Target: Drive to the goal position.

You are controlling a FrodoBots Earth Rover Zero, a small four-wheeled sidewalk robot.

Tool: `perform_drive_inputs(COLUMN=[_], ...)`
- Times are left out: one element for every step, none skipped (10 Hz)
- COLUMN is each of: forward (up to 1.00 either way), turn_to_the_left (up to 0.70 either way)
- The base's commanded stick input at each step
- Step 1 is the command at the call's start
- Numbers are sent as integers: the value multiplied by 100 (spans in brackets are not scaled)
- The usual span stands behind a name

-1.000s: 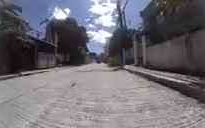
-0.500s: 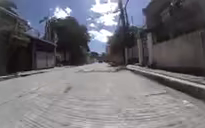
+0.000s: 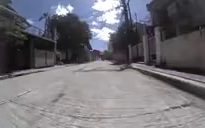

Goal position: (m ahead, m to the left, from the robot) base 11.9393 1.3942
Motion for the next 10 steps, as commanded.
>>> perform_drive_inputs(forward=[100,100,100,100,100,100,100,100,100,100], turn_to_the_left=[-40,-39,-10,3,0,0,0,0,0,0])
